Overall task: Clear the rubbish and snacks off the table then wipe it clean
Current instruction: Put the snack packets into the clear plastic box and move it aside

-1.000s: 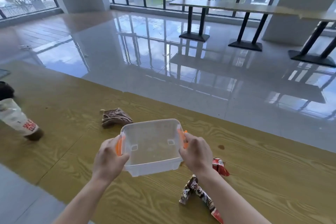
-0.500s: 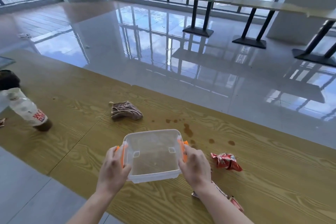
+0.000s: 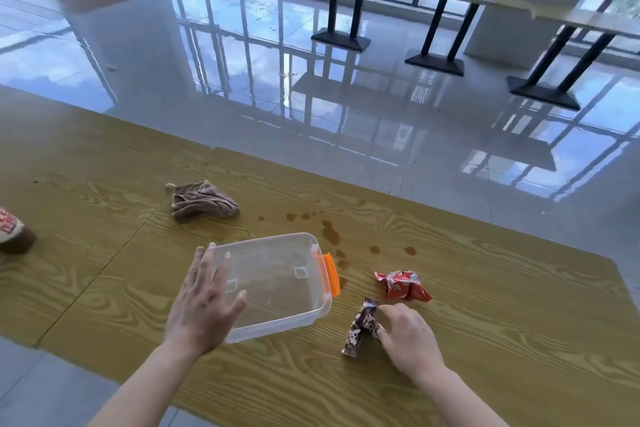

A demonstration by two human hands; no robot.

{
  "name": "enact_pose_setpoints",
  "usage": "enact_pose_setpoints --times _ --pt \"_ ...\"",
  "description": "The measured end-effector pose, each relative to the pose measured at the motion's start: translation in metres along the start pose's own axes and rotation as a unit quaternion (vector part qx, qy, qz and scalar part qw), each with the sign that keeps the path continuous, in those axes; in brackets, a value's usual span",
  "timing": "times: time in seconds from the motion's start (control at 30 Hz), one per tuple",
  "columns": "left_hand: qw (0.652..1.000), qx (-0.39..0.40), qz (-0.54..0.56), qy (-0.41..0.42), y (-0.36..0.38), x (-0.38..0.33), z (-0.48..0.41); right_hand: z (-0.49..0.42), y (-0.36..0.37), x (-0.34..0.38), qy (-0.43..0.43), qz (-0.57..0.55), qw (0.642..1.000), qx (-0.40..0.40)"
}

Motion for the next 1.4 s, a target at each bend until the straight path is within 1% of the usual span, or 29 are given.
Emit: enact_pose_setpoints --times 0.1,0.2,0.3,0.43,0.57,0.63,0.7,0.77,0.83,0.93,1.0,1.07,1.17,1.27,1.33,1.4 --pt "1.000 0.007 -0.028 0.009 0.000 0.000 0.001 0.002 0.011 -0.005 -0.004 0.038 0.999 0.029" --pt "0.999 0.014 -0.031 0.003 0.000 -0.002 0.002 0.002 0.017 -0.005 -0.008 0.073 0.997 0.024" --pt "1.000 0.015 -0.008 -0.011 0.001 -0.002 0.001 0.002 0.018 -0.005 0.008 0.059 0.998 0.013" --pt "1.000 0.014 0.003 -0.017 0.002 -0.002 0.002 0.006 0.006 -0.003 0.016 -0.013 0.999 -0.047" --pt "1.000 0.015 -0.015 0.002 -0.001 -0.003 0.002 0.008 -0.019 0.012 -0.013 -0.066 0.989 -0.134" --pt "0.999 0.003 -0.024 0.024 -0.006 -0.006 0.002 0.007 -0.034 0.033 -0.042 -0.103 0.981 -0.159" --pt "0.998 0.007 -0.030 0.051 -0.010 -0.011 0.001 0.006 -0.045 0.061 -0.088 -0.151 0.973 -0.149" --pt "0.995 0.049 -0.056 0.068 -0.009 -0.014 0.002 0.003 -0.050 0.088 -0.130 -0.184 0.966 -0.125" --pt "0.990 0.082 -0.088 0.079 -0.008 -0.015 0.005 0.001 -0.050 0.114 -0.163 -0.189 0.963 -0.103" --pt "0.988 0.082 -0.099 0.085 -0.009 -0.016 0.004 -0.004 -0.041 0.149 -0.190 -0.153 0.968 -0.055" --pt "0.988 0.078 -0.097 0.089 -0.010 -0.017 0.004 -0.011 -0.031 0.168 -0.187 -0.095 0.978 -0.014" --pt "0.988 0.079 -0.097 0.088 -0.010 -0.017 0.005 -0.018 -0.022 0.183 -0.165 -0.042 0.985 0.023" --pt "0.988 0.078 -0.099 0.087 -0.009 -0.017 0.005 -0.028 -0.011 0.193 -0.133 -0.007 0.990 0.050" --pt "0.989 0.072 -0.094 0.086 -0.009 -0.019 0.005 -0.031 -0.007 0.192 -0.141 -0.004 0.989 0.032" --pt "0.990 0.066 -0.096 0.081 -0.009 -0.018 0.005 -0.025 -0.013 0.187 -0.149 -0.058 0.987 0.008" --pt "0.990 0.064 -0.096 0.075 -0.008 -0.019 0.005 -0.014 -0.024 0.173 -0.148 -0.134 0.979 -0.039"
Point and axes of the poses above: each hand's wrist, its own z-axis away from the middle knuckle, its own y-axis out of the palm, x = y × z, the point moved 2 cm from there along -z, towards the middle knuckle, and after that the axes turned 8 degrees about y, right-handed, at the moved point
